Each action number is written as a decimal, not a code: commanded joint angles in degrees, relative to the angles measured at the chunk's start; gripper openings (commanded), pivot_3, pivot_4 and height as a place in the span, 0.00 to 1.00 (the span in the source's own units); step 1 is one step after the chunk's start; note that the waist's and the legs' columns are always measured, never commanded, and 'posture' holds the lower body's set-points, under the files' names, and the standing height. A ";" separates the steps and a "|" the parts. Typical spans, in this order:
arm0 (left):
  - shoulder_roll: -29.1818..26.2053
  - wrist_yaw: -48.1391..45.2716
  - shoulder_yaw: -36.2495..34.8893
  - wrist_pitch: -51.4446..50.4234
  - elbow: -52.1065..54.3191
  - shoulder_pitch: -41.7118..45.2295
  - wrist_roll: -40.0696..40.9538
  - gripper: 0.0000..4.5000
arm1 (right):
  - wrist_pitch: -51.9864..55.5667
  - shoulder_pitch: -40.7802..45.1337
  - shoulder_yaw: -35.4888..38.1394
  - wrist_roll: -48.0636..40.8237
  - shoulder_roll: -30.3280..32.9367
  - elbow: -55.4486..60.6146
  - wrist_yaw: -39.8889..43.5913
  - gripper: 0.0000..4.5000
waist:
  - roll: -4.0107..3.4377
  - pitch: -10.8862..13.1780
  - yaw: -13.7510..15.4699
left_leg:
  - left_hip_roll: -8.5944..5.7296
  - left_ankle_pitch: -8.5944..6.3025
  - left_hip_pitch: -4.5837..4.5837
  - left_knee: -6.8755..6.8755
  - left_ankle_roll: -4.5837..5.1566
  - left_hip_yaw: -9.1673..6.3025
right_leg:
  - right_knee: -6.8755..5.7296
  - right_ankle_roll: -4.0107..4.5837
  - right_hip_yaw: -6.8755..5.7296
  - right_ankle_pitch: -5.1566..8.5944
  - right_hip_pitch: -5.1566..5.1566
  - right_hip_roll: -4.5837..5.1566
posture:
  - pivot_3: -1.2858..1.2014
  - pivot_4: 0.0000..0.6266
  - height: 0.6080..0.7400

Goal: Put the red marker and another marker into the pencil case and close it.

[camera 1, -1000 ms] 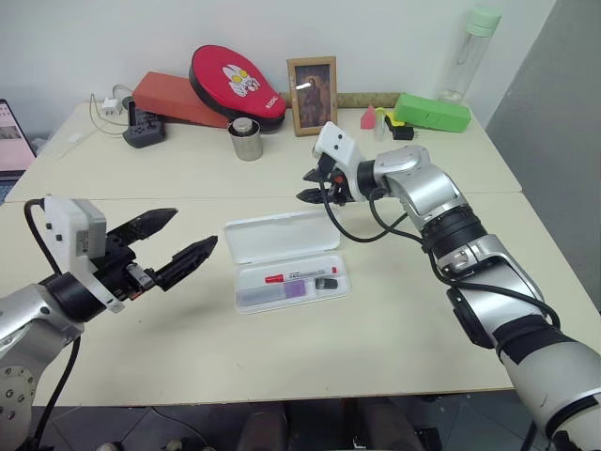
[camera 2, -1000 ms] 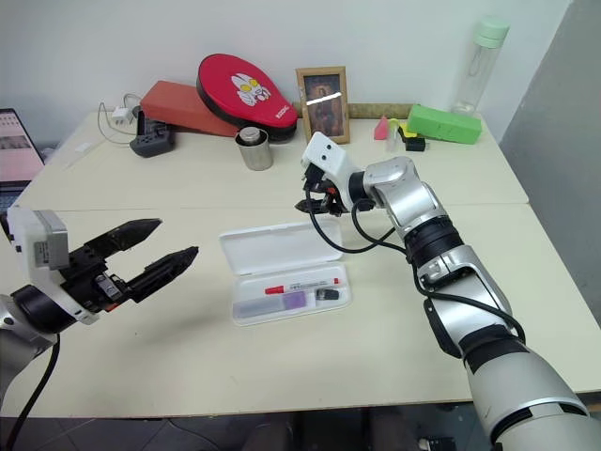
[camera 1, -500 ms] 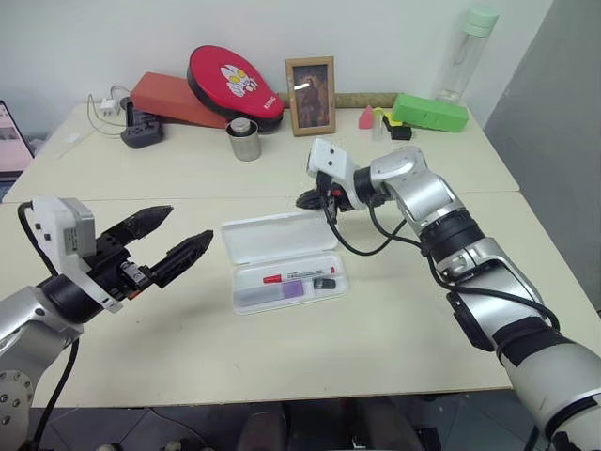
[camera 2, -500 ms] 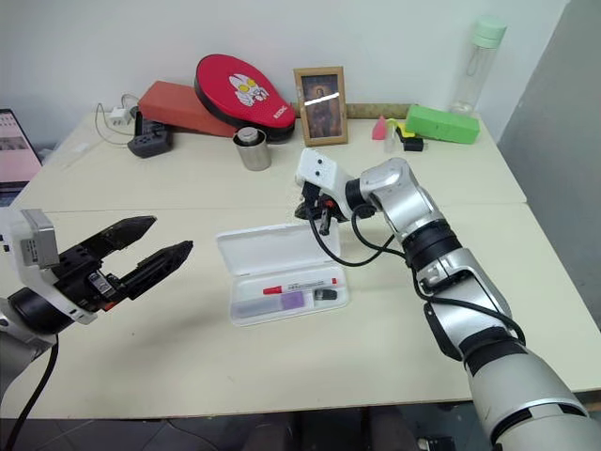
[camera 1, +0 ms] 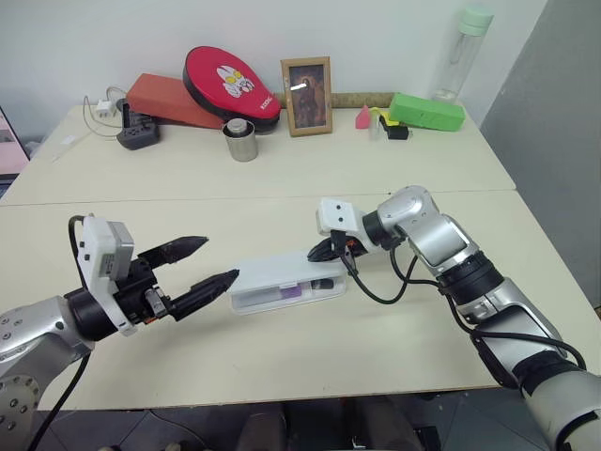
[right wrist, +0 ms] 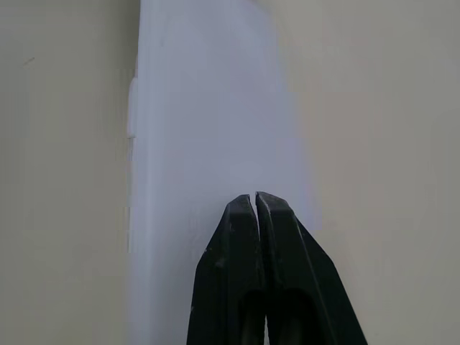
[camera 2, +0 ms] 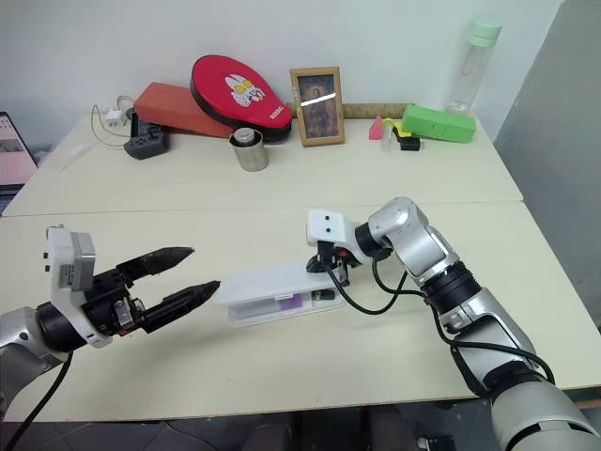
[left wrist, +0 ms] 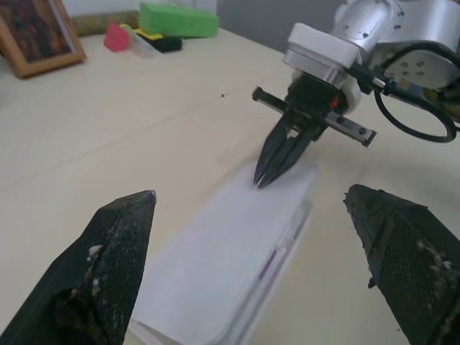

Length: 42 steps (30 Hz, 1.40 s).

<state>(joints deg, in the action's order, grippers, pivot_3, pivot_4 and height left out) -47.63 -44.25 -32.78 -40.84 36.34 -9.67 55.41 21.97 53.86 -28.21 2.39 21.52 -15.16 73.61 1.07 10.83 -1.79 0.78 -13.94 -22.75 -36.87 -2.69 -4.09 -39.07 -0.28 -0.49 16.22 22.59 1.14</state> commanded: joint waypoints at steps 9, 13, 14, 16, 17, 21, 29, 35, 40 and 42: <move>-1.91 -0.55 1.48 0.02 -0.51 3.11 0.28 1.00 | -0.39 -4.93 -5.01 6.76 0.57 -1.73 -4.11 0.02 | 0.09 -0.10 0.08 | -0.01 -0.01 0.46 0.04 0.00 0.01 | 0.06 0.00 0.00 0.02 -0.44 -0.01 | 0.52 0.24 1.00; -0.76 1.34 1.85 -0.26 -1.24 3.89 0.73 1.00 | 3.91 -6.03 1.26 0.40 0.45 4.52 -3.06 0.02 | 0.09 -0.10 0.08 | -0.01 -0.01 0.81 0.12 0.00 0.00 | 0.06 0.01 0.05 0.04 -0.68 0.00 | 0.52 0.24 1.00; 0.32 3.22 2.55 0.48 -2.34 5.02 -0.70 1.00 | 4.22 -6.69 6.51 -3.67 0.21 6.90 -4.14 0.02 | 0.09 -0.10 0.08 | -0.01 -0.01 0.81 0.12 0.00 0.00 | 0.06 0.01 0.05 0.04 -0.68 0.00 | 0.52 0.24 1.00; 1.48 5.16 3.10 1.47 -3.41 5.98 -2.43 1.00 | 4.63 -7.66 12.45 -8.14 -0.08 9.97 -5.81 0.02 | 0.06 -0.07 0.33 | 0.00 -0.02 0.78 0.17 0.00 -0.01 | 0.08 0.07 0.06 0.07 -0.65 0.00 | 0.52 0.24 1.00; 1.74 6.18 3.63 2.45 -5.30 6.85 -4.83 1.00 | 5.39 -7.56 16.51 -9.93 -0.20 9.42 -8.35 0.02 | 0.06 -0.05 0.32 | 0.02 -0.02 0.68 0.16 0.00 -0.05 | 0.07 0.07 0.02 0.07 -0.61 0.01 | 0.52 0.24 1.00; 2.88 8.95 4.43 4.25 -11.42 9.69 -9.67 1.00 | 10.04 -9.00 24.92 -13.32 1.65 9.38 -14.96 0.05 | 0.06 -0.05 0.28 | -0.05 -0.02 0.58 0.15 -0.01 -0.03 | 0.05 0.07 0.05 0.06 -0.50 0.01 | 0.52 0.24 1.00; 0.68 5.61 6.10 11.02 -24.94 14.55 -18.96 1.00 | 16.37 -16.36 31.17 -15.50 9.21 13.28 -20.35 0.50 | 0.04 -0.04 0.28 | -0.05 -0.02 0.34 0.23 0.00 0.07 | 0.07 0.12 0.01 0.09 -0.28 0.00 | 0.52 0.24 1.00; -0.41 2.93 7.13 15.48 -35.09 18.43 -23.81 1.00 | 19.36 -19.73 32.80 -18.04 11.26 17.82 -22.65 0.80 | 0.03 -0.02 -0.13 | 0.01 -0.02 0.35 0.22 0.00 0.11 | 0.04 0.11 0.03 0.09 -0.26 -0.03 | 0.52 0.24 1.00; -0.38 0.02 8.24 16.31 -38.35 20.23 -24.66 1.00 | 20.74 -21.86 32.78 -19.71 12.32 21.64 -23.76 0.98 | 0.03 -0.02 0.08 | -0.01 -0.02 0.29 0.22 0.00 0.08 | 0.07 0.10 -0.01 0.09 -0.26 -0.03 | 0.52 0.24 1.00; -0.22 -0.23 8.62 16.57 -39.21 20.69 -25.27 1.00 | 21.01 -21.99 32.86 -19.94 12.40 21.69 -24.62 0.98 | 0.04 -0.02 0.09 | -0.01 -0.02 0.27 0.21 0.00 0.08 | 0.08 0.10 0.00 0.09 -0.26 0.01 | 0.52 0.24 1.00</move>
<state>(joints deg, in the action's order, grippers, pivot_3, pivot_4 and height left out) -47.02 -43.91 -23.78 -25.69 -3.09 9.73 30.75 43.08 31.86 3.26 -16.65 32.98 4.22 49.78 1.11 10.81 -1.70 0.77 -13.96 -22.48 -36.67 -2.69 -4.01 -38.99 -0.18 -0.50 16.31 22.33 1.15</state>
